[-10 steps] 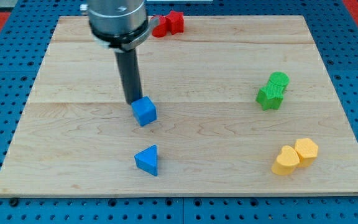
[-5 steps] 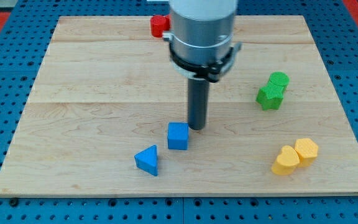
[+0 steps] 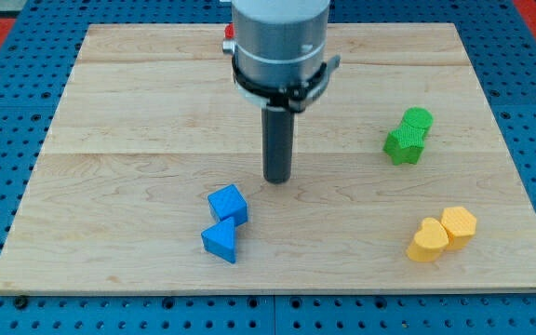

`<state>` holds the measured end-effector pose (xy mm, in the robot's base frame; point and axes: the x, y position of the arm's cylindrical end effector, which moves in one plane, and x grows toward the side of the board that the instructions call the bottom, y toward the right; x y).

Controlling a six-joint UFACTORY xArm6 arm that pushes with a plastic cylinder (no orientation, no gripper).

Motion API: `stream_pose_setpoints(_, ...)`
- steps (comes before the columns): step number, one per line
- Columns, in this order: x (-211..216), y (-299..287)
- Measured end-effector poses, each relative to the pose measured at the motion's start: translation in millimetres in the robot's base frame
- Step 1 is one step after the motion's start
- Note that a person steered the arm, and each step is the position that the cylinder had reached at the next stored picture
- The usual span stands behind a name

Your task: Move the blue cube top left to the blue triangle

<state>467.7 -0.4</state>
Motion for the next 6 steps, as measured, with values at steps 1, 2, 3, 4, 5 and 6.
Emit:
stream_pose_setpoints(1, -2.8, -26.2)
stream_pose_setpoints(2, 32.7, -35.9)
stream_pose_setpoints(3, 44.8, -53.4)
stream_pose_setpoints(4, 60.5, -43.3)
stream_pose_setpoints(5, 60.5, -34.9)
stream_pose_setpoints(6, 60.5, -35.1)
